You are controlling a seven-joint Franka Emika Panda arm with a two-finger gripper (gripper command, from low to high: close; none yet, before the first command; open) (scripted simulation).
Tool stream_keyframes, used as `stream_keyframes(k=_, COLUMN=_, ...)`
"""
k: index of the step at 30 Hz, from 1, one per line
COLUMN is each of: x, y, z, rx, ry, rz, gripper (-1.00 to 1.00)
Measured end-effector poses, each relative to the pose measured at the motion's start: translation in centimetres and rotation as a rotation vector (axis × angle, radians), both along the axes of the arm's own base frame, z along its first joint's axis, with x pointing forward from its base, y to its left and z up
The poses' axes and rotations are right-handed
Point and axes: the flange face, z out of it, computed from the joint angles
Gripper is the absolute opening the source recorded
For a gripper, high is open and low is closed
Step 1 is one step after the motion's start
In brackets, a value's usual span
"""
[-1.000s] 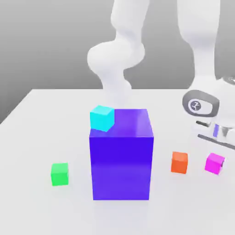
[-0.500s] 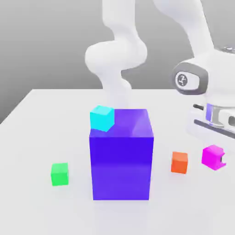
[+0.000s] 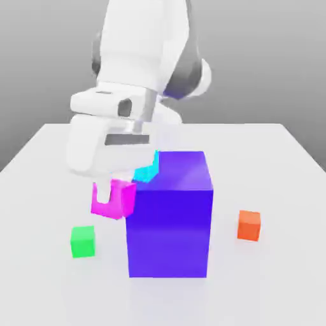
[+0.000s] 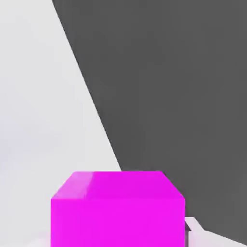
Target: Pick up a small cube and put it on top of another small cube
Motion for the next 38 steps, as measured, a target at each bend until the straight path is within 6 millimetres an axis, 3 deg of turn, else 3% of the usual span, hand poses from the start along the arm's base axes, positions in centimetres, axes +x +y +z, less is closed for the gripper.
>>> stream_keyframes(k=6, x=-4.1, y=-5.7, z=-2.5, rx=0.047, ry=0.067, rz=-0.132, gripper=-1.00)
stream_keyframes(k=14, x=-9.8, y=-9.5, z=-7.5, rx=0.141, ry=0.188, rz=-0.240, gripper=-1.00)
stream_keyframes(k=19, x=-11.9, y=-8.4, z=-11.2, rx=0.194, ry=0.286, rz=-0.198, gripper=-1.00)
stream_keyframes(k=37, x=-12.0, y=-8.1, z=-17.7, rx=0.199, ry=0.294, rz=-0.191, gripper=-1.00)
stream_keyframes(k=38, x=-12.0, y=-8.1, z=-17.9, rx=0.198, ry=0.295, rz=-0.192, gripper=1.00)
